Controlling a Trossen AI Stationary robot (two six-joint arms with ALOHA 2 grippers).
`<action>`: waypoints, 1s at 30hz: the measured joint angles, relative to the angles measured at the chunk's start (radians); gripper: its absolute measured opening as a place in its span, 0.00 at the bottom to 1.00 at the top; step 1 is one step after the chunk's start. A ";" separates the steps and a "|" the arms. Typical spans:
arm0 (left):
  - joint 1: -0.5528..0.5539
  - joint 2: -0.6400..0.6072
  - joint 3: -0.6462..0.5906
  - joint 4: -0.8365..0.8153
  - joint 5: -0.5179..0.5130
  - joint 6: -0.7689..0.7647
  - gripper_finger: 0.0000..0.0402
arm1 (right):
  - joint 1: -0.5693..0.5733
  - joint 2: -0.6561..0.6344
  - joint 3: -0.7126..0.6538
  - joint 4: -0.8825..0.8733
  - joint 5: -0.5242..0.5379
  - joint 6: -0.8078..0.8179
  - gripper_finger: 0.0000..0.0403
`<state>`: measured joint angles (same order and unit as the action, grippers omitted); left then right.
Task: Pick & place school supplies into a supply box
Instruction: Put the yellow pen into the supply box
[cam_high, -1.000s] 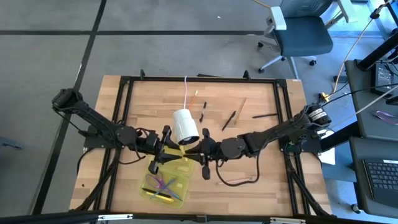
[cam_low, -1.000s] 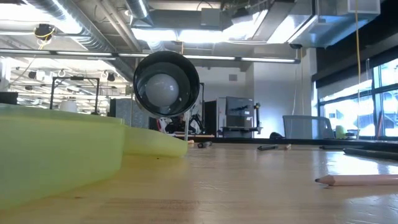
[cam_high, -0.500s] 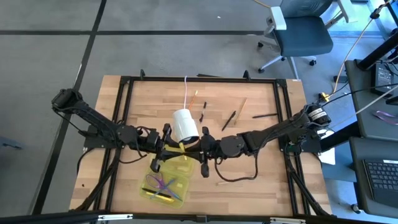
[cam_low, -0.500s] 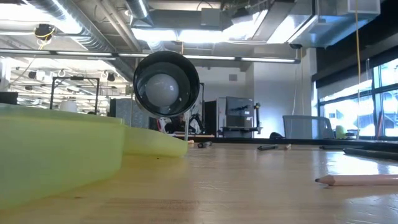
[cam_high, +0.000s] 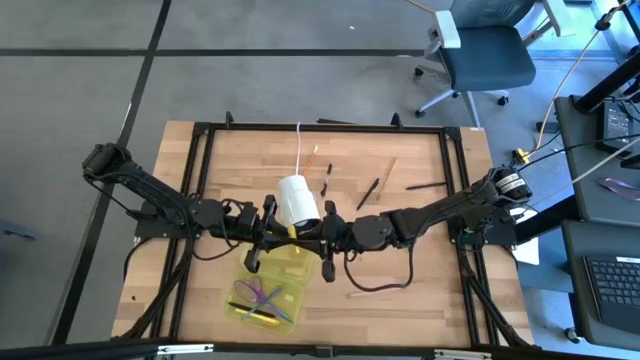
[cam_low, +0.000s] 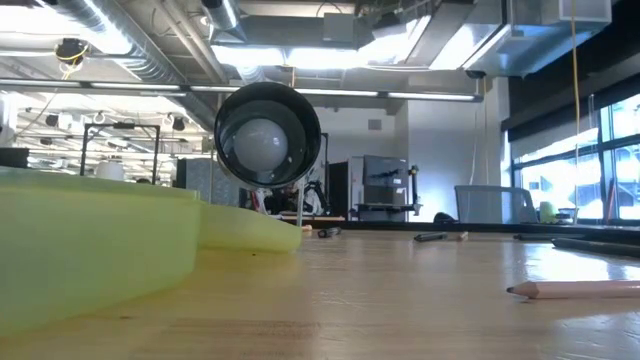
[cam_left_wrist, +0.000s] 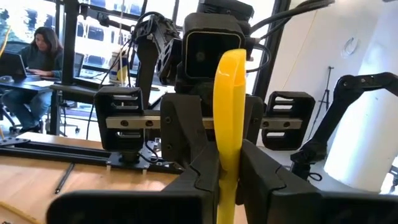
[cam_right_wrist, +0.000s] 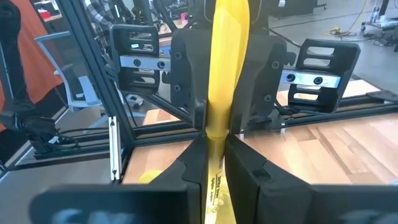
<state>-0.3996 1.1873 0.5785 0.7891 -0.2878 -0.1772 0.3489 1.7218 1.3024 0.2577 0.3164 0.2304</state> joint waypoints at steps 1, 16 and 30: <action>0.000 0.000 0.000 0.000 0.000 0.000 0.07 | 0.000 0.000 0.000 0.000 -0.003 -0.005 0.12; 0.000 0.000 0.000 -0.063 0.088 -0.060 0.07 | 0.002 -0.010 0.000 -0.426 -0.168 0.251 0.37; -0.090 0.000 0.355 -1.239 0.203 -0.264 0.07 | 0.001 -0.133 0.000 -0.869 -0.170 0.562 0.38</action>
<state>-0.4898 1.1873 0.9336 -0.4495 -0.0848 -0.4410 0.3496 1.5884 1.3022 -0.6114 0.1462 0.7926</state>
